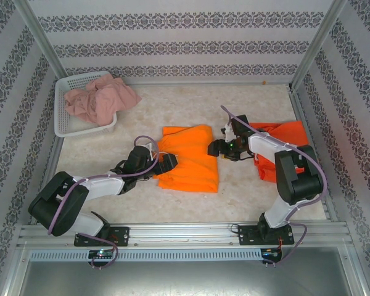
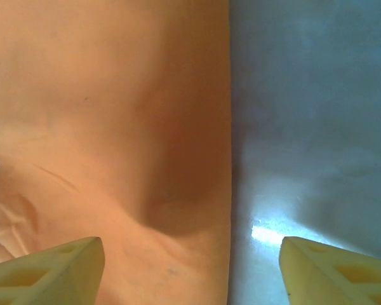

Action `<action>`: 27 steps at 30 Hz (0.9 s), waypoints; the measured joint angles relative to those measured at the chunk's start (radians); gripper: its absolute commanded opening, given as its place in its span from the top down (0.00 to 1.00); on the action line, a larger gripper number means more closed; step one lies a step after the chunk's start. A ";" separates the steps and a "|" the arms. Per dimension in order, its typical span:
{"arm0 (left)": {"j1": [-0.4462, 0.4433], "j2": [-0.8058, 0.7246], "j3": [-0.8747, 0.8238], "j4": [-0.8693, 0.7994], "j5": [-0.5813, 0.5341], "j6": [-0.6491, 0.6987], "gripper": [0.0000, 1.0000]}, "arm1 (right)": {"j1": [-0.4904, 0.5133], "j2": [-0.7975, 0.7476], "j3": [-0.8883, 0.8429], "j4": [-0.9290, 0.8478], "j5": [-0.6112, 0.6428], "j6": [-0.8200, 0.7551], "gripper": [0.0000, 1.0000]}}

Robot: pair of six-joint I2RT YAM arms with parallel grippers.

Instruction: Fold and stack the shorts

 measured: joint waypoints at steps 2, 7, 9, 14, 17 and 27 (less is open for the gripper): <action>0.000 0.000 0.000 0.000 0.000 0.000 0.00 | 0.010 0.018 0.010 0.005 0.000 0.001 0.35; 0.000 0.008 0.000 0.007 0.000 0.000 0.00 | 0.035 0.053 0.029 0.022 0.000 0.003 0.41; 0.000 0.010 -0.001 0.011 0.000 0.000 0.00 | 0.041 0.063 0.034 0.026 0.000 0.006 0.42; 0.000 0.010 -0.005 0.018 0.000 0.000 0.00 | 0.046 0.087 0.041 0.034 0.001 0.011 0.44; 0.000 0.010 -0.006 0.019 0.000 0.000 0.00 | 0.046 0.098 0.041 0.033 0.005 0.016 0.44; 0.000 0.010 -0.007 0.024 0.000 0.000 0.00 | 0.046 0.105 0.043 0.034 0.010 0.031 0.54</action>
